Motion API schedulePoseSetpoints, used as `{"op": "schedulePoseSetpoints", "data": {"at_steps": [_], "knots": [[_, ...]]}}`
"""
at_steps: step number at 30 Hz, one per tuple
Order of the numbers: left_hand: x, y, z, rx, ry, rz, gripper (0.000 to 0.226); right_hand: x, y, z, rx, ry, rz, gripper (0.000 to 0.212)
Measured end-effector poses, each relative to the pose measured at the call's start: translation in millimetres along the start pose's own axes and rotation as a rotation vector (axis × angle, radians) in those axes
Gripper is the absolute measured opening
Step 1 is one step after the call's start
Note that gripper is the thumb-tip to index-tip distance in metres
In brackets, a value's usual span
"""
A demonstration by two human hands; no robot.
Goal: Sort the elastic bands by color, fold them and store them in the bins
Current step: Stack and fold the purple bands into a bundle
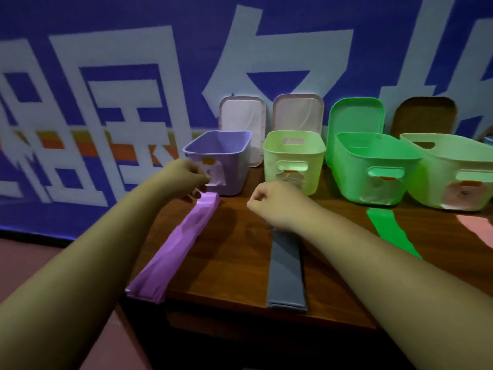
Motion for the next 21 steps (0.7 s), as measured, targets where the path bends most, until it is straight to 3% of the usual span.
{"op": "schedulePoseSetpoints", "data": {"at_steps": [4,12,18,21], "knots": [[13.1,20.8,-47.9,-0.035,0.038,-0.095,0.009,30.8,39.8,-12.2,0.031,-0.009,-0.061,0.018],[29.3,44.5,-82.3,0.063,0.101,-0.119,0.048,82.0,103.5,-9.2,0.121,-0.105,-0.221,0.043],[32.6,47.3,-77.2,0.092,0.135,-0.139,0.044,96.8,124.6,-12.9,0.133,-0.159,-0.274,0.036],[32.4,49.6,-78.6,0.080,0.136,-0.152,0.041,100.3,128.2,-16.5,0.081,-0.145,-0.260,0.022]]}}
Point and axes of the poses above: each hand's wrist, its own y-axis towards the middle knuckle, its own x-axis out of the palm, z = x × y, the point moved 9 cm from there along y, towards the middle knuckle, and after that the axes turned 2 degrees about y, right-handed, at the moved point
